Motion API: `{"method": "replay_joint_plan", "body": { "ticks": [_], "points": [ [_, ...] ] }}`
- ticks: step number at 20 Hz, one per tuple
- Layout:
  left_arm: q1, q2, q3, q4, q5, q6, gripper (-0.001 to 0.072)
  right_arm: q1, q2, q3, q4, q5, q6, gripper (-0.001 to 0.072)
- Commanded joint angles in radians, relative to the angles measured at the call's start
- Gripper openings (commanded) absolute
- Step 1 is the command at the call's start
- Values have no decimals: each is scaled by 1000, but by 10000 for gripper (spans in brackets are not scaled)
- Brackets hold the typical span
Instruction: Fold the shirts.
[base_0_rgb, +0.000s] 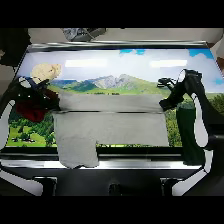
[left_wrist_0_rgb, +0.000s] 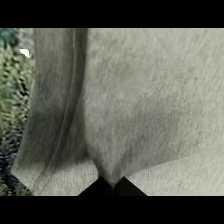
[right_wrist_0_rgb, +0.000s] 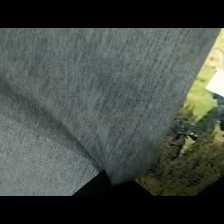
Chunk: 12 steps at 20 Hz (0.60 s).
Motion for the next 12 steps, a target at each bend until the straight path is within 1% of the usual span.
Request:
{"method": "replay_joint_plan", "body": {
  "ticks": [1, 2, 3, 4, 6, 8, 9, 11, 12],
  "points": [
    [3, -5, -11, 4, -28, -18, 138, 1, -13, -1, 23, 39, 32, 197],
    [9, -2, -7, 4, -30, -19, 324, -1, -5, -1, 24, 37, 28, 370],
    [21, 0, 9, 2, -48, -23, 391, -8, 9, 0, 23, 51, 6, 412],
    [38, 2, 29, 1, -77, -23, 392, -23, 29, 0, 15, 74, -10, 447],
    [84, 29, 42, 0, -144, -26, 395, -83, 79, 0, 21, 152, -15, 452],
    [122, 81, -14, 0, -185, -21, 400, -156, 114, -3, 42, 233, -12, 452],
    [137, 121, -82, 1, -179, -6, 400, -179, 132, -19, 42, 252, -12, 452],
    [162, 227, -315, 0, -120, 12, 415, -196, 196, -119, 41, 204, -11, 451],
    [171, 286, -459, -18, -86, 0, 454, -192, 229, -183, 49, 163, -11, 451]
  ]
}}
